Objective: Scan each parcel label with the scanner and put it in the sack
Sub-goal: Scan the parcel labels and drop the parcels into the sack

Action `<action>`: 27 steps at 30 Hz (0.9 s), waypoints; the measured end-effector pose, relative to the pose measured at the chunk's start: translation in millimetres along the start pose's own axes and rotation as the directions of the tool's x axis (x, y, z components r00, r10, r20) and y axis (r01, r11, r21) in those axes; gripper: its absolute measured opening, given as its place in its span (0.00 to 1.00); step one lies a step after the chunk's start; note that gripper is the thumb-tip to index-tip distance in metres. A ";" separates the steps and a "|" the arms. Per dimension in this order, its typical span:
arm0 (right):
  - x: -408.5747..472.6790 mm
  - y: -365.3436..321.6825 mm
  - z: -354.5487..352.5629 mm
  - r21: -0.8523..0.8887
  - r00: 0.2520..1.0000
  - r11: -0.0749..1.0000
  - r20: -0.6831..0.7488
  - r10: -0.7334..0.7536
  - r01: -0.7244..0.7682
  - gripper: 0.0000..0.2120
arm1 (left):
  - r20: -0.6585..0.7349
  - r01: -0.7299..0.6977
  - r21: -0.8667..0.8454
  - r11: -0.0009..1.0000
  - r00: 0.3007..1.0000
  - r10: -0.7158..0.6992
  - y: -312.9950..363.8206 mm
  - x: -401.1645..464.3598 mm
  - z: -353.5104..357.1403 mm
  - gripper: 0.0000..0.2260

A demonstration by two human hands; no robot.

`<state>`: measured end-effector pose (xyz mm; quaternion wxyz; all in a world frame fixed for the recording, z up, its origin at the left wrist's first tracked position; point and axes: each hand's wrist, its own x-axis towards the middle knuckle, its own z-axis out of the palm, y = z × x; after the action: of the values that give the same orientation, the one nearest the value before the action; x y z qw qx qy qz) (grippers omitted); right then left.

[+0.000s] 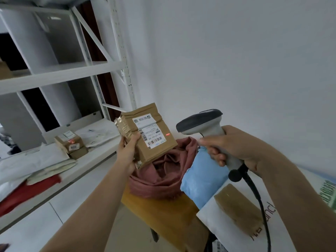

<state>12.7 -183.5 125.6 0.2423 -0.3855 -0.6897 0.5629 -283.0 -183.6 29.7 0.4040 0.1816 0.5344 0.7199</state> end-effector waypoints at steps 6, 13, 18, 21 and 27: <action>35.7 -3.8 11.6 -0.017 0.996 0.999 -0.075 0.045 -0.047 0.23 | 0.019 0.070 -0.001 0.998 0.997 -0.070 -9.8 66.2 -4.3 0.30; 88.6 -14.1 58.5 0.054 0.974 0.993 -0.193 0.116 -0.108 0.16 | 0.115 0.136 0.035 0.990 0.984 -0.139 -6.9 147.1 -22.3 0.25; 121.1 -19.6 91.7 0.074 0.958 0.984 -0.230 0.174 -0.162 0.12 | 0.185 0.197 0.040 0.979 0.962 -0.201 0.8 192.8 -32.1 0.23; 128.3 -20.5 100.3 0.098 0.942 0.978 -0.266 0.203 -0.183 0.10 | 0.219 0.214 0.051 0.976 0.951 -0.220 -2.5 210.0 -33.7 0.22; 139.2 -28.4 101.6 0.130 0.918 0.969 -0.315 0.243 -0.212 0.11 | 0.240 0.248 0.042 0.968 0.938 -0.251 -16.2 230.4 -30.1 0.23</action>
<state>-154.1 -133.3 113.8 0.3044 -0.5396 -0.5633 0.5467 -437.6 -22.0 -35.3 0.5533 0.2014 0.5034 0.6323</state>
